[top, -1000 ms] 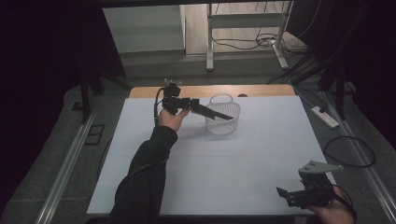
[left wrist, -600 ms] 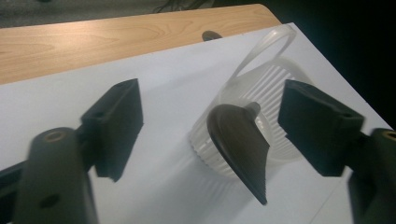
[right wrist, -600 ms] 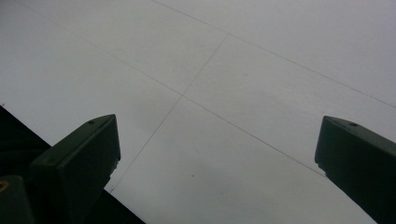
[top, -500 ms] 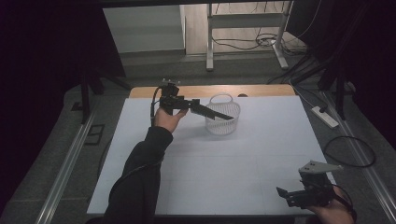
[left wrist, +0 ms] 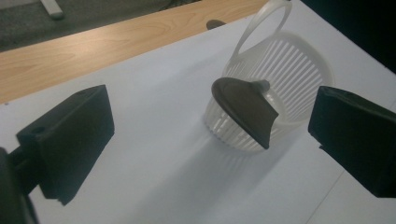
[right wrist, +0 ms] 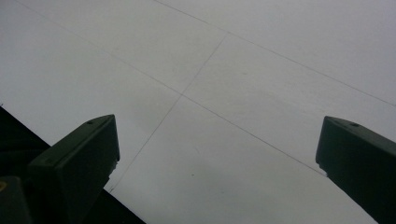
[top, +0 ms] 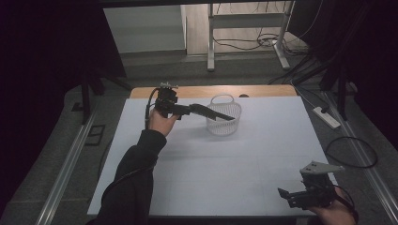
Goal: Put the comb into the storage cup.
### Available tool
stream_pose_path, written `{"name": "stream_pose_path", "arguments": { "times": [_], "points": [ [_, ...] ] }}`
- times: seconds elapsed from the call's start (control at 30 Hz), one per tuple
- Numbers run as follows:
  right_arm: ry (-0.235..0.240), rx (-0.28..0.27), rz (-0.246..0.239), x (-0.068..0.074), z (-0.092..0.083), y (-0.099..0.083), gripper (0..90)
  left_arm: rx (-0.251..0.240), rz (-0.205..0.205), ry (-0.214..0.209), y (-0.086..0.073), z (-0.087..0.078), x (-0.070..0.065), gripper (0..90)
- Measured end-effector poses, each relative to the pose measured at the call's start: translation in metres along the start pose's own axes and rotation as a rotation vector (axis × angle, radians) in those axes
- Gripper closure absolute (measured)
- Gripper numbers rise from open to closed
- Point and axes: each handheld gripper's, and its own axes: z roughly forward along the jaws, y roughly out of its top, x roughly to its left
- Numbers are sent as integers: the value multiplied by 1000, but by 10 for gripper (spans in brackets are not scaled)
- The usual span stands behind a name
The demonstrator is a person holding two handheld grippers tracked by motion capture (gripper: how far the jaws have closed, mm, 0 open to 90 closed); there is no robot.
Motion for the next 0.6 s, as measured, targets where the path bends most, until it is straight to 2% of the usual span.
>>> {"name": "stream_pose_path", "arguments": {
  "times": [0.03, 0.1, 0.2, 0.6],
  "points": [
    [0, 0, 0, 0, 0, 0, 0, 0, 0, 0, 0, 0, 0, 2],
    [-1, 0, 2, 0, 0, 0, 0, -2, 35, 19, -2, -2, -2, 0],
    [-2, -1, 2, 0, 0, 0, 0, -5, 56, 24, -5, -5, -4, 0],
    [-3, -3, 2, 0, 0, 0, 0, -28, 73, 13, -17, -18, -6, 0]
  ]
}}
